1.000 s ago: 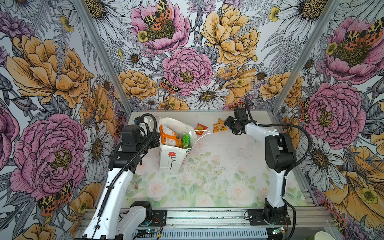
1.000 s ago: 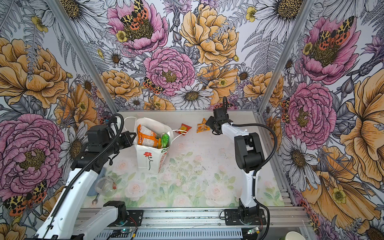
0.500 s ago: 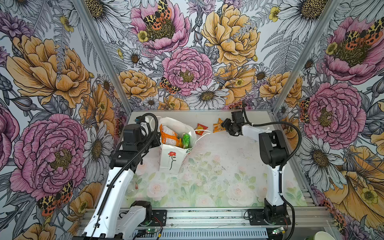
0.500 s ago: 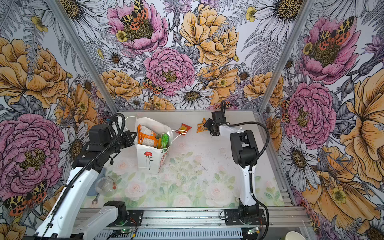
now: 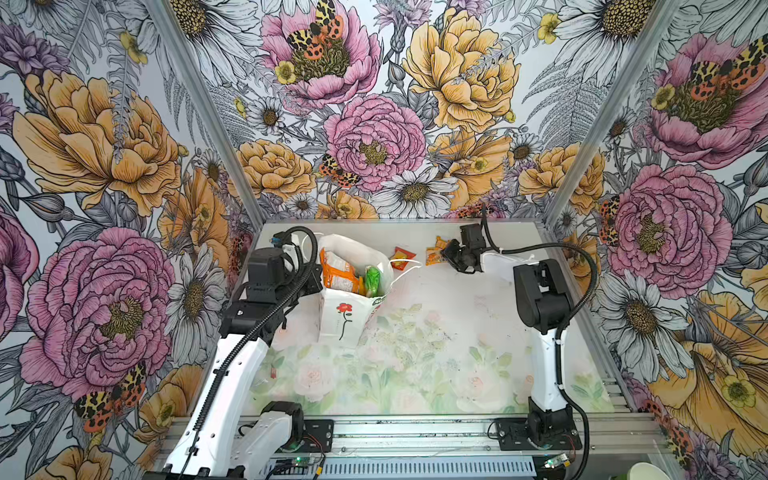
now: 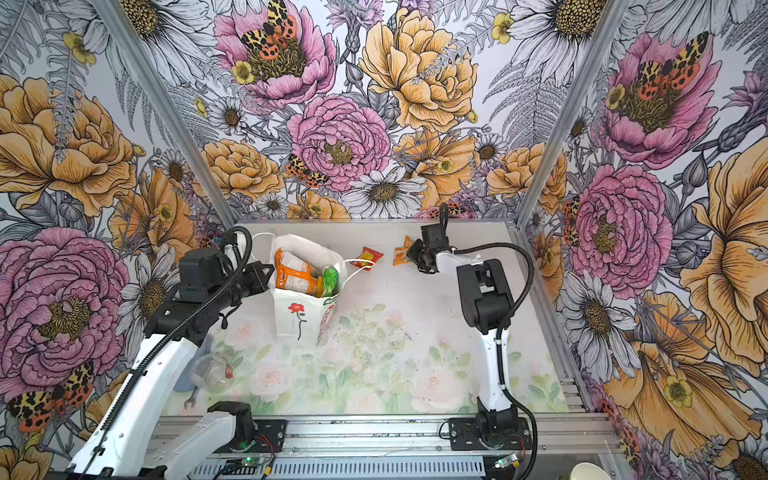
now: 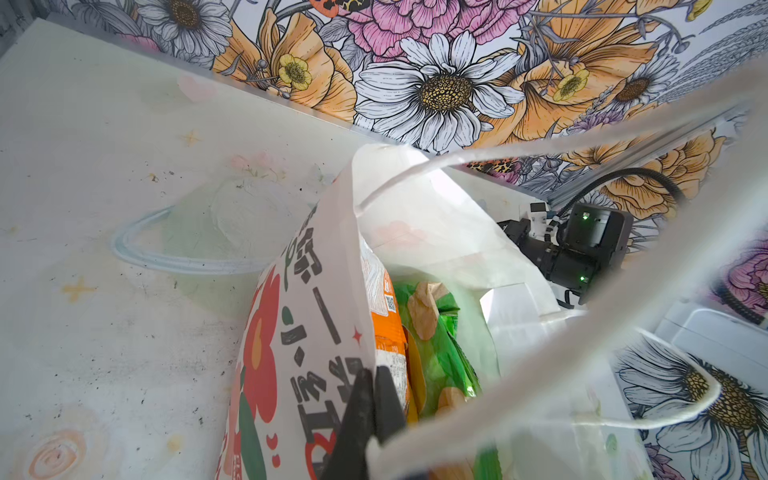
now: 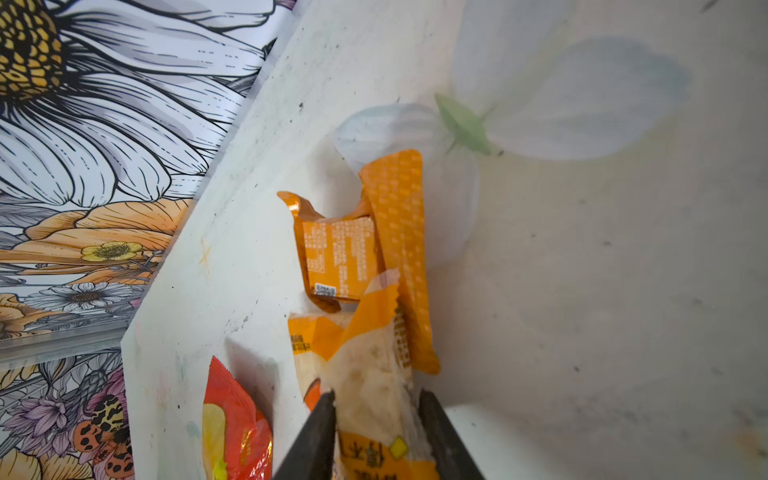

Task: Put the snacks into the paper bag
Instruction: 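Lower the right gripper onto the yellow wafer pack and grasp it, then lift the yellow wafer pack with the right gripper and carry it over the paper bag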

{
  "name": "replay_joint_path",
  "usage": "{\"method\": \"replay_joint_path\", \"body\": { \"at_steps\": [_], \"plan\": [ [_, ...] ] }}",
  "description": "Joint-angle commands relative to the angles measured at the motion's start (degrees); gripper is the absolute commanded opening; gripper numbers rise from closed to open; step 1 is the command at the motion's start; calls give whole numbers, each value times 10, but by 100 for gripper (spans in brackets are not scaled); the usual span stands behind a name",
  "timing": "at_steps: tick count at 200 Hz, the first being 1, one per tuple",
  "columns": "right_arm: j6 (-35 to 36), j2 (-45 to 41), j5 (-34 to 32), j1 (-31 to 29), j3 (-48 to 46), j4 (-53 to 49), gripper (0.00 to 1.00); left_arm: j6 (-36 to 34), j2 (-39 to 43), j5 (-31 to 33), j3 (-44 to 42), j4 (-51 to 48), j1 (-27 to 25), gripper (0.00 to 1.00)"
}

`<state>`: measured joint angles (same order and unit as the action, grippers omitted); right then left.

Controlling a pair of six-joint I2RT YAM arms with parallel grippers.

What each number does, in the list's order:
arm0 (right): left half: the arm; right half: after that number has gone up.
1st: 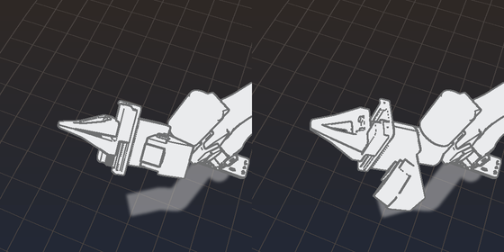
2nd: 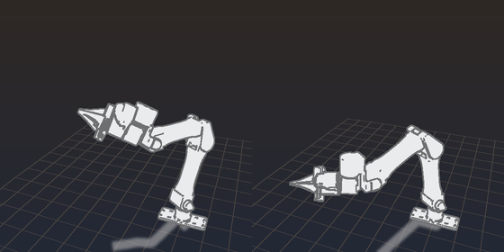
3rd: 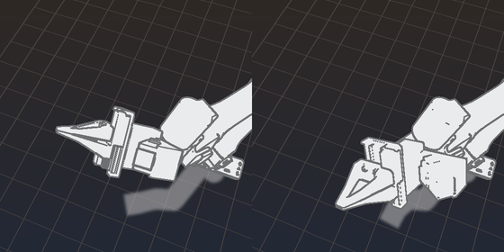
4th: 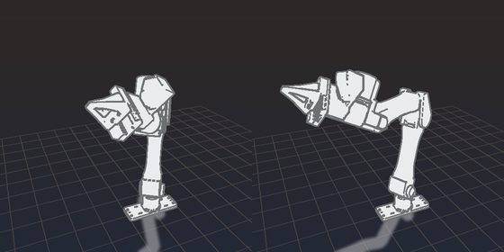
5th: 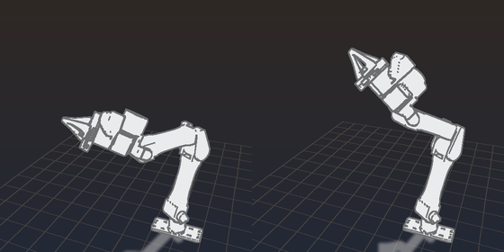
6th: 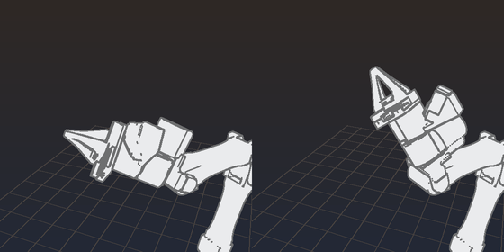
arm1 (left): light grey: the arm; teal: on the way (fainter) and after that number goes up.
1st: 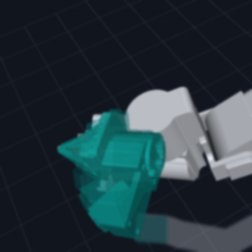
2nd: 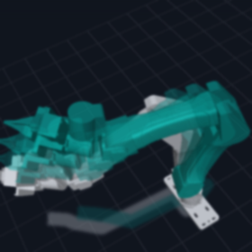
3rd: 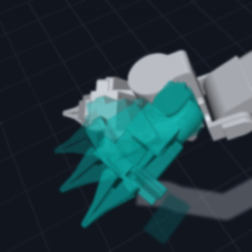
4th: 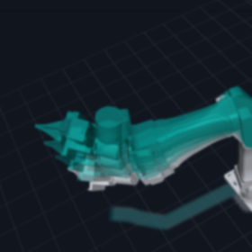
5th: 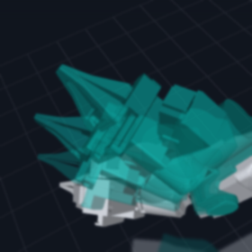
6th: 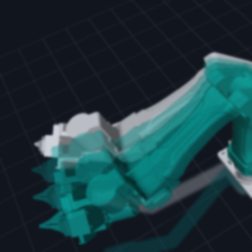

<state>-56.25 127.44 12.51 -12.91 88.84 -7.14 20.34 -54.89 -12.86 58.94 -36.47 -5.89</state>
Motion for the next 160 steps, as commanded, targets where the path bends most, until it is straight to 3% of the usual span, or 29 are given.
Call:
{"method": "replay_joint_path", "body": {
  "at_steps": [1,28,62,160],
  "plan": [
    [-1,2,1,-5,4,18,26,-15,3,2,14,8,-7,5],
    [-1,-18,-2,-6,-10,25,15,-14,4,4,13,8,-5,5],
    [1,-50,0,-7,-31,30,8,-14,6,5,14,8,-3,6],
    [21,-193,21,-14,-150,35,4,-11,9,5,11,10,5,7]
  ]
}}
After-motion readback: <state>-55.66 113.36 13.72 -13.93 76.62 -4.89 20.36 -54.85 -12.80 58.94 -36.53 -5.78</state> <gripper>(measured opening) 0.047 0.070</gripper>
